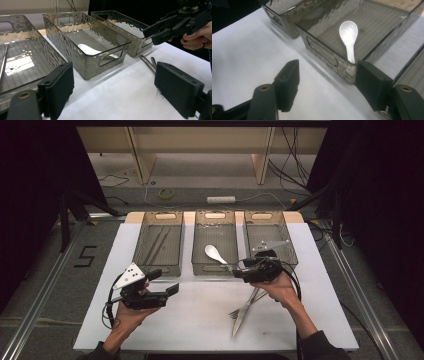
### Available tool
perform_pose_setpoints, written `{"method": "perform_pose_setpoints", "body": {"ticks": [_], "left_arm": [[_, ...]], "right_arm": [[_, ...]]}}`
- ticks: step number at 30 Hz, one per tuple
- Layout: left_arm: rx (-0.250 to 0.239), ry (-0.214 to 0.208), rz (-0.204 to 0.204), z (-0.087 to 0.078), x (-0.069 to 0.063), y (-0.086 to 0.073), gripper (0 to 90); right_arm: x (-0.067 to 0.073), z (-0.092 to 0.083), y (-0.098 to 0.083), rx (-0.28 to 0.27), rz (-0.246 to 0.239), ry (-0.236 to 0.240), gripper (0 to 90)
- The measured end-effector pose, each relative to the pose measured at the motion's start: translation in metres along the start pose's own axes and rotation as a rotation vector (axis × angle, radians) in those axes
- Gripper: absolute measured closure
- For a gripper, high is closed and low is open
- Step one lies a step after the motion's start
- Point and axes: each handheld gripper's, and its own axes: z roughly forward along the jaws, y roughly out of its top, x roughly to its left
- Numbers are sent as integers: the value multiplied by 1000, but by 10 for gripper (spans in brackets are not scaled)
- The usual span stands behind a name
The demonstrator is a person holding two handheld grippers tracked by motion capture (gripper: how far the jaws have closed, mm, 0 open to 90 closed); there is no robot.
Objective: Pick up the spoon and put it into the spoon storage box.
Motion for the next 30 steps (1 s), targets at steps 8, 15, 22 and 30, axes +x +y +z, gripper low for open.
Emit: {"method": "perform_pose_setpoints", "body": {"ticks": [8,15,22,30], "left_arm": [[-2,-1,3,0,0,0,158],[-1,-2,1,2,-1,1,158],[1,-2,0,4,-1,2,158],[-1,-1,0,1,-1,1,158]], "right_arm": [[-6,4,-11,23,4,-27,448],[-13,4,-20,37,28,-61,575],[-20,5,-29,59,31,-88,703],[-24,10,-33,94,0,-114,798]]}}
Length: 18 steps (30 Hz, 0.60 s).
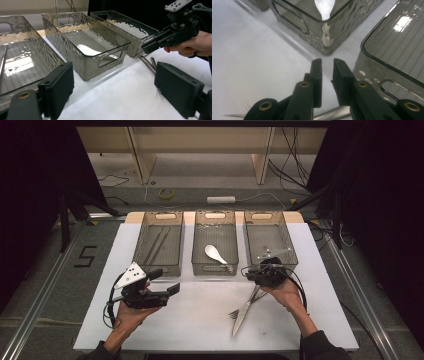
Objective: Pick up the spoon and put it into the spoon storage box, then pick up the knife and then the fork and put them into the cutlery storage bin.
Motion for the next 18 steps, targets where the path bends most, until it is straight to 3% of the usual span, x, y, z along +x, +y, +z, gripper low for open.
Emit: {"method": "perform_pose_setpoints", "body": {"ticks": [11,18], "left_arm": [[0,-1,1,0,-1,0,158],[1,-1,4,0,-1,0,158]], "right_arm": [[-2,9,-5,44,-17,-13,899],[-4,15,-8,76,-19,-24,900]]}}
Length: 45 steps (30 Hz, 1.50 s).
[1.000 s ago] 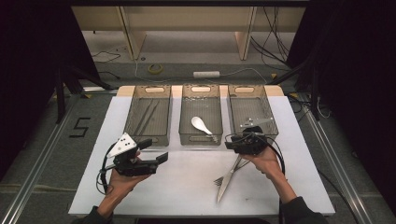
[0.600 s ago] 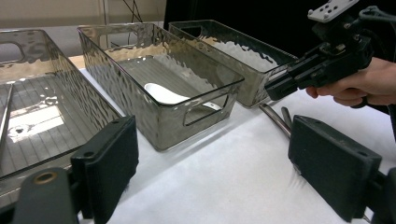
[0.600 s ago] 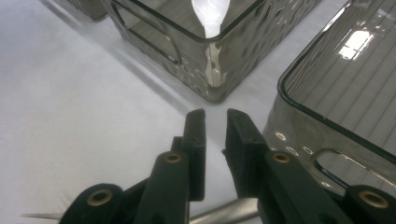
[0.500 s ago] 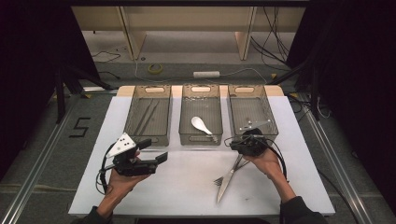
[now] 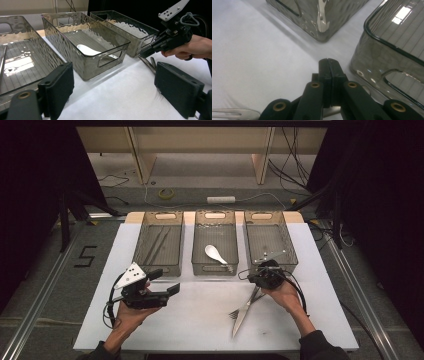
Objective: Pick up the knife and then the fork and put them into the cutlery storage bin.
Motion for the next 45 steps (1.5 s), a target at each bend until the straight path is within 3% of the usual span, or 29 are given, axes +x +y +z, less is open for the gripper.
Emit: {"method": "perform_pose_setpoints", "body": {"ticks": [26,45], "left_arm": [[1,-3,7,-1,0,-1,158],[3,-4,10,-2,1,-1,158]], "right_arm": [[-8,19,-5,102,-16,-38,900],[-9,12,-7,169,14,-58,900]]}}
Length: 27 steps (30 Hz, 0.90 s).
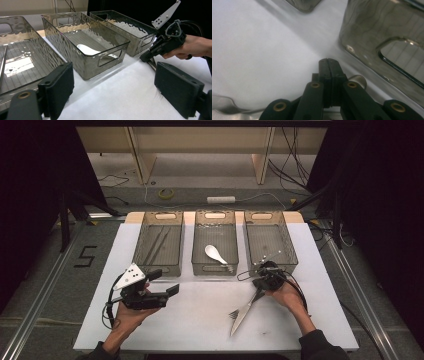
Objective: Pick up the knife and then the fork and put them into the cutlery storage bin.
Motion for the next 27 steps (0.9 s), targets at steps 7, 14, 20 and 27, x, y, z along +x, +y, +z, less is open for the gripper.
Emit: {"method": "perform_pose_setpoints", "body": {"ticks": [7,14,20,27], "left_arm": [[-1,2,-2,0,0,0,158],[0,2,0,0,0,0,158],[0,4,1,0,0,0,158],[-1,5,2,0,0,0,158]], "right_arm": [[-2,-6,-6,31,1,-1,900],[-5,-15,-19,50,16,19,900],[-6,-20,-28,60,21,21,900],[-6,-29,-40,82,36,26,900]]}}
